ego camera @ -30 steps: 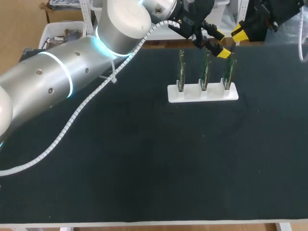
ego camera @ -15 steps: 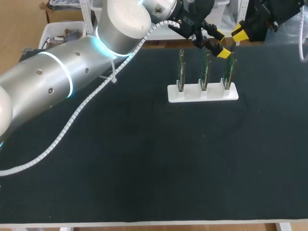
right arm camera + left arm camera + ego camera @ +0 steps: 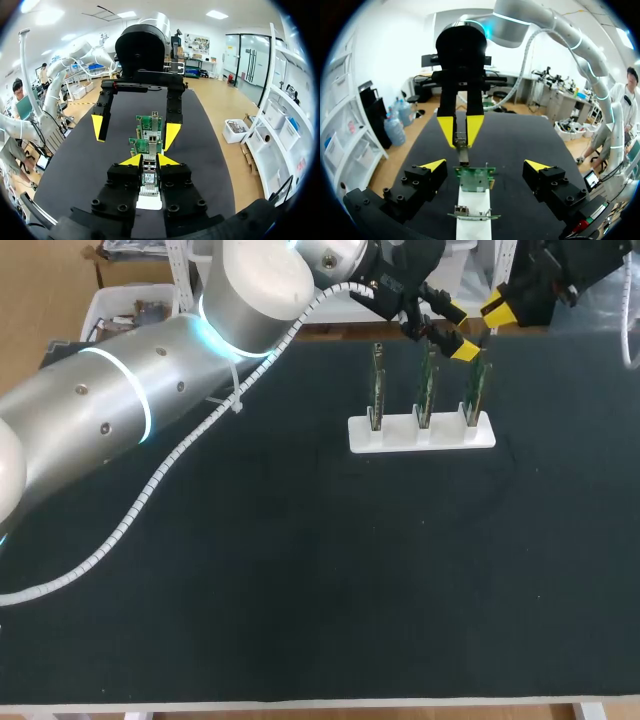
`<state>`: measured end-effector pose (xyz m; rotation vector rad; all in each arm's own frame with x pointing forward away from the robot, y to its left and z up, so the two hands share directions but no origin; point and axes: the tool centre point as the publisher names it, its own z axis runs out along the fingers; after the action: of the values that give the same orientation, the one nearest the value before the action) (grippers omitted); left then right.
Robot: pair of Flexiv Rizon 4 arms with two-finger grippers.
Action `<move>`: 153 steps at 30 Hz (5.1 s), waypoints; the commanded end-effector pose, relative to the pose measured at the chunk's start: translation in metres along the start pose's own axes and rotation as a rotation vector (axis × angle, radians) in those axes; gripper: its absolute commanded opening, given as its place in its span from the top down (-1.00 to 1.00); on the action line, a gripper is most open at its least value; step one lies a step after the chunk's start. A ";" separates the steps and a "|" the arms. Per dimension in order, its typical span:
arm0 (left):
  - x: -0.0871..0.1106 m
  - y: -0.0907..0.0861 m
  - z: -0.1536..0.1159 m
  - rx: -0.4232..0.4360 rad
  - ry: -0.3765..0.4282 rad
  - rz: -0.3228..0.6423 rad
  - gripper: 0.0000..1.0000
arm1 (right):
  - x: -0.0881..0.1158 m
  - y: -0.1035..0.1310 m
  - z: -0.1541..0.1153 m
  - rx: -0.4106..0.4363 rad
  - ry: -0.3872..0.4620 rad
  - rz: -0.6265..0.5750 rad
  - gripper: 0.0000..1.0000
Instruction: Pick up the optical module with the left hand, and insert it into the network port with the right hand.
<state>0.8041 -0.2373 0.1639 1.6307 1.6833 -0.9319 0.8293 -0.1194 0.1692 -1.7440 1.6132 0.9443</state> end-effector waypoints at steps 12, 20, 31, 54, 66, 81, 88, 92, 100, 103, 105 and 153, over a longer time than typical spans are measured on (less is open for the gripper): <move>0.000 0.000 0.000 0.000 0.002 0.000 -1.00 | 0.001 -0.006 0.000 -0.132 0.006 0.000 1.00; 0.000 0.000 0.000 0.000 0.002 0.000 -1.00 | 0.003 -0.005 0.001 -0.130 0.010 0.005 1.00; 0.000 0.000 0.000 0.000 0.002 0.000 -1.00 | 0.004 -0.004 0.001 -0.135 0.018 0.005 1.00; 0.000 0.000 0.000 0.000 0.002 0.000 -1.00 | 0.007 0.002 0.005 -0.137 0.028 0.015 1.00; 0.000 0.000 0.000 0.000 0.002 0.000 -1.00 | 0.010 0.004 0.005 -0.132 0.032 0.023 1.00; 0.000 0.000 0.000 0.000 0.002 0.000 -1.00 | 0.015 0.006 0.006 -0.135 0.037 0.039 1.00; 0.000 0.000 0.000 0.000 0.002 0.000 -1.00 | 0.015 0.006 0.006 -0.138 0.037 0.038 1.00; 0.000 0.000 0.000 0.000 0.002 0.000 -1.00 | 0.015 0.004 0.004 -0.129 0.044 0.043 -0.37; 0.000 0.000 0.000 0.000 0.002 0.000 -1.00 | 0.016 0.004 0.002 -0.122 0.044 0.048 -1.00; 0.000 0.000 0.000 0.000 0.002 0.000 -1.00 | 0.015 0.003 0.002 -0.121 0.044 0.047 -0.94; 0.000 0.000 0.000 0.000 0.002 0.000 -1.00 | 0.015 0.003 0.001 -0.120 0.044 0.046 -0.91; 0.000 0.000 0.000 0.000 0.002 0.000 -1.00 | 0.011 -0.006 0.001 -0.134 0.017 0.020 1.00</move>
<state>0.8041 -0.2373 0.1639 1.6307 1.6833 -0.9319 0.8270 -0.1226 0.1592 -1.7526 1.6421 0.9466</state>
